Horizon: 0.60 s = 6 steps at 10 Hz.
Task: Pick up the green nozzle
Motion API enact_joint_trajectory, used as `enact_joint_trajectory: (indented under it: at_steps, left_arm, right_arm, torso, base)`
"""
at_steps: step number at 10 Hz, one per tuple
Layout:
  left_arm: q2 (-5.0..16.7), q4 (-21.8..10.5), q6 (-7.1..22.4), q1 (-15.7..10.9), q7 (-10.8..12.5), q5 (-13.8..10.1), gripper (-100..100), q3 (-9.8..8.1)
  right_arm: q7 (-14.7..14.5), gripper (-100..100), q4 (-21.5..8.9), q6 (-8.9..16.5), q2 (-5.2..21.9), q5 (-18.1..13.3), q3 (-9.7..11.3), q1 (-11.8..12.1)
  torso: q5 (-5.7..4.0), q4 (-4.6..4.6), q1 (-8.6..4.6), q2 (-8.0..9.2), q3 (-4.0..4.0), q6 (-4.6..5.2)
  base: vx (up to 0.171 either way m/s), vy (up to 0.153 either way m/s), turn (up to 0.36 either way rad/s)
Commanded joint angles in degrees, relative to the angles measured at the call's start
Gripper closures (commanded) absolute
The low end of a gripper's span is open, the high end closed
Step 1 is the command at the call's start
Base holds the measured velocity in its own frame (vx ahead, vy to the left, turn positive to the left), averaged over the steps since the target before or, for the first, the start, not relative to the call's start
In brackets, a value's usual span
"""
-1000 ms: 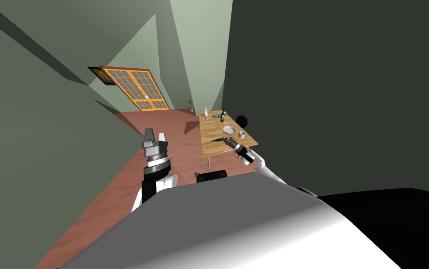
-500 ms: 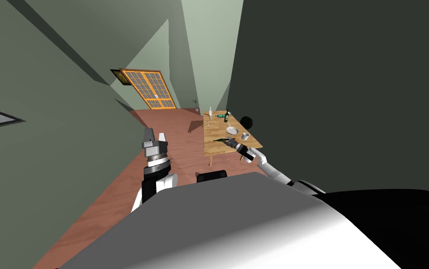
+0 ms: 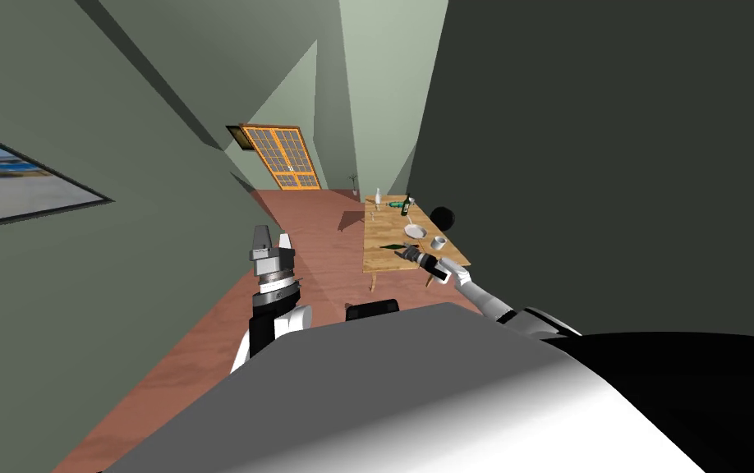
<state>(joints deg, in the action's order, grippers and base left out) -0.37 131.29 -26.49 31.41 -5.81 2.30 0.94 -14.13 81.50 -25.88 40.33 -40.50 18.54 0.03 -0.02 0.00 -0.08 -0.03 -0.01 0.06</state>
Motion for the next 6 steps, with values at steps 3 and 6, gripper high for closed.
enact_joint_trajectory:
  at_steps: [3,6]
  left_arm:
    - [0.0,0.0,0.0,0.0,0.0,0.0,0,0.0]
    - [0.0,0.0,0.0,0.0,0.0,0.0,0,0.0]
  right_arm:
    - [-2.2,-100,-6.1,1.4,3.2,-5.7,2.2,-3.0]
    - [-3.2,-100,-10.4,1.8,4.5,-8.5,3.0,-4.2]
  torso:
    - [0.0,0.0,0.02,-0.01,-0.01,0.01]
    - [0.01,0.0,0.03,-0.03,-0.01,-0.03]
  base:
    - [-0.012,-0.009,0.197]
    - [-0.009,-0.007,0.158]
